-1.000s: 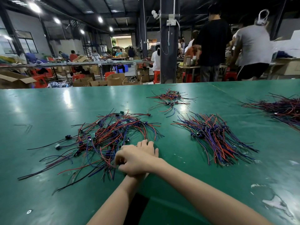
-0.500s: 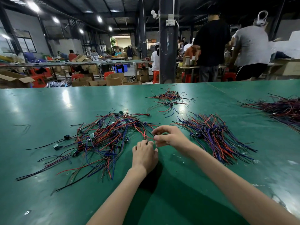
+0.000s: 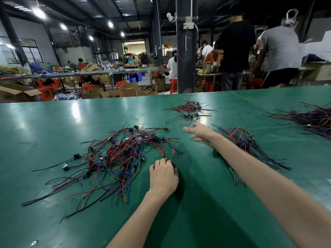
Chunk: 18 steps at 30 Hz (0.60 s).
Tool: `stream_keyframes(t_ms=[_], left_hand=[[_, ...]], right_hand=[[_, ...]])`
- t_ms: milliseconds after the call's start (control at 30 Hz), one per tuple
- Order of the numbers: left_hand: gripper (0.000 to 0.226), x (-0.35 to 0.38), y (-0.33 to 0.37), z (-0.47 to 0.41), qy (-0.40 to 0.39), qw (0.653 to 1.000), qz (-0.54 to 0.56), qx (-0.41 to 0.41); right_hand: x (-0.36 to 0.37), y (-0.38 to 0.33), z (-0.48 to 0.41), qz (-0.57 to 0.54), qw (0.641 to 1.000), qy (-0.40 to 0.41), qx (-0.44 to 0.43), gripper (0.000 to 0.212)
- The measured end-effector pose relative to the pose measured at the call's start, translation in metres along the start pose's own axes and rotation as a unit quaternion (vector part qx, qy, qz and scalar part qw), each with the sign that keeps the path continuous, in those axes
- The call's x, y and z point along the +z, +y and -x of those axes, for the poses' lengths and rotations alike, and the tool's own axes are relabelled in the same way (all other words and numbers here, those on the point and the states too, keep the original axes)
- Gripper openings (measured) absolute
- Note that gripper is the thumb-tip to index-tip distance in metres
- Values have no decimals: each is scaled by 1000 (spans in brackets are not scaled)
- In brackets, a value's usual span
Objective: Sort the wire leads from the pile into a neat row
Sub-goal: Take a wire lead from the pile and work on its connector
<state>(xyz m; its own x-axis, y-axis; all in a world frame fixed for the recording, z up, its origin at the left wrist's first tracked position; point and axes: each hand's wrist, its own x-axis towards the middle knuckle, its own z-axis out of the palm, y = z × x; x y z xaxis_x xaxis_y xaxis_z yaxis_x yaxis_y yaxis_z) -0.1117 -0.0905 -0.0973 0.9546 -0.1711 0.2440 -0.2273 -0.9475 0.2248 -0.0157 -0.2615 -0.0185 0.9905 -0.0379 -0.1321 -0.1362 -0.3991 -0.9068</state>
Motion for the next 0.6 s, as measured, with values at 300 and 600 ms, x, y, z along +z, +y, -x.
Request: stream_keyframes(t_ms=[300,600], left_hand=[[28,-3,0,0,40,999,12,1],[26,-12,-5,-3,97,991,51,-78]], right_hand=[[65,30,5,245,962,53,-105,40],[79,20,10,236,970,28,-57,23]])
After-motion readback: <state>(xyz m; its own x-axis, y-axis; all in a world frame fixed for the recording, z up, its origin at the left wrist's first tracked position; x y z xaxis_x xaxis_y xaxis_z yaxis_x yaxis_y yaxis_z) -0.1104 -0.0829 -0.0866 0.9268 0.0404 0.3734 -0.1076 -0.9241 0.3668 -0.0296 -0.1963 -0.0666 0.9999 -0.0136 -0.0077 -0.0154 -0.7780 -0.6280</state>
